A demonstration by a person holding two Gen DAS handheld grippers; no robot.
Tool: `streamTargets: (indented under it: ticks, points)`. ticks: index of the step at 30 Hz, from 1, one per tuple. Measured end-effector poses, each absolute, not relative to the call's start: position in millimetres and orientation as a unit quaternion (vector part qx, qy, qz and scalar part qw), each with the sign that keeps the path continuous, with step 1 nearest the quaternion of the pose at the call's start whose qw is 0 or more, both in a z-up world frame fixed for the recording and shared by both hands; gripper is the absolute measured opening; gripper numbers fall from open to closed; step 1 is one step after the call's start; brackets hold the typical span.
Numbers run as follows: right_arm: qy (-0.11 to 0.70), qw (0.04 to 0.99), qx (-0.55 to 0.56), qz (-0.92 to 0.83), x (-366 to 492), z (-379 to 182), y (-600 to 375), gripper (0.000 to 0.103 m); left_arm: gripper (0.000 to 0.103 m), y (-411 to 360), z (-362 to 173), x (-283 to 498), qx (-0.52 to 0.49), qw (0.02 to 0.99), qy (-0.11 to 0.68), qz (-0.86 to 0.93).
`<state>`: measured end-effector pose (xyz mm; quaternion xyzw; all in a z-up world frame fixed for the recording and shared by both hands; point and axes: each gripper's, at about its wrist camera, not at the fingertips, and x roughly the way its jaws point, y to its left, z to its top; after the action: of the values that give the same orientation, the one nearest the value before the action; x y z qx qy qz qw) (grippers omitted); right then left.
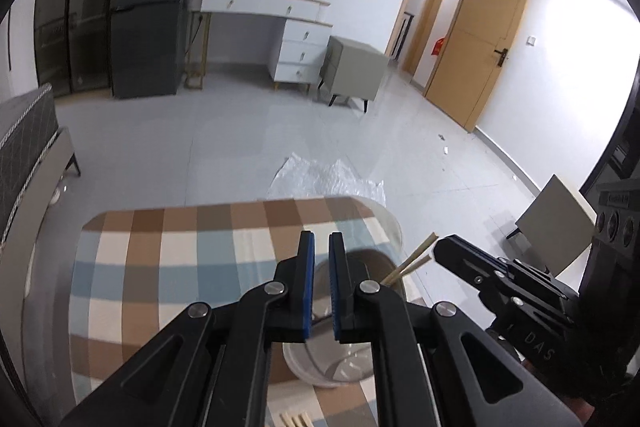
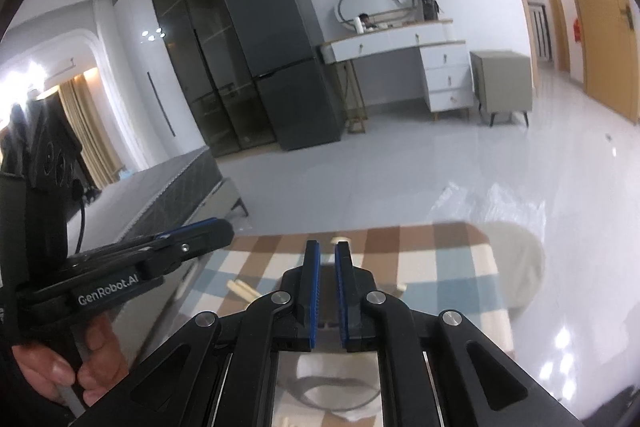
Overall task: Organize utensils
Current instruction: 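Open the right gripper over the holder while the left gripper opens too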
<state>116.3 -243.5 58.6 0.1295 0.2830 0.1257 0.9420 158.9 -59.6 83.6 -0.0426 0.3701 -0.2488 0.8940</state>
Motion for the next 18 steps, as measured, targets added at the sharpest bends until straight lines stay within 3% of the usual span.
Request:
streamTargets:
  ticks: [1, 3, 6, 10, 12, 15, 17, 18]
  points:
    - [0.283, 0.942, 0.133, 0.125, 113.9, 58.7, -244.3, 0.01, 0.009, -57.6, 86.2, 156.4, -0.045, 0.893, 0.373, -0.248]
    - [0.282, 0.941, 0.141, 0.123, 105.6, 60.5, -247.7, 0.013, 0.026, -53.7, 88.9, 149.2, -0.041, 0.896, 0.372, -0.239]
    - [0.273, 0.944, 0.146, 0.117, 86.9, 67.2, -252.3, 0.031, 0.049, -42.3, 98.7, 132.6, -0.053, 0.902, 0.363, -0.227]
    - [0.264, 0.947, 0.147, 0.105, 64.2, 75.2, -254.7, 0.046, 0.058, -31.3, 108.0, 110.6, -0.054, 0.913, 0.35, -0.205]
    - [0.26, 0.949, 0.148, 0.102, 52.2, 78.5, -255.6, 0.049, 0.07, -29.6, 113.7, 98.1, -0.045, 0.918, 0.345, -0.19]
    - [0.256, 0.95, 0.146, 0.099, 34.4, 83.2, -253.6, 0.059, 0.077, -23.8, 118.4, 85.7, -0.04, 0.925, 0.337, -0.173]
    - [0.254, 0.951, 0.143, 0.098, 21.7, 86.2, -249.4, 0.072, 0.083, -20.1, 121.9, 74.7, -0.041, 0.928, 0.333, -0.164]
    - [0.252, 0.952, 0.141, 0.098, 17.4, 87.5, -247.6, 0.072, 0.084, -18.2, 122.4, 71.3, -0.042, 0.929, 0.331, -0.16]
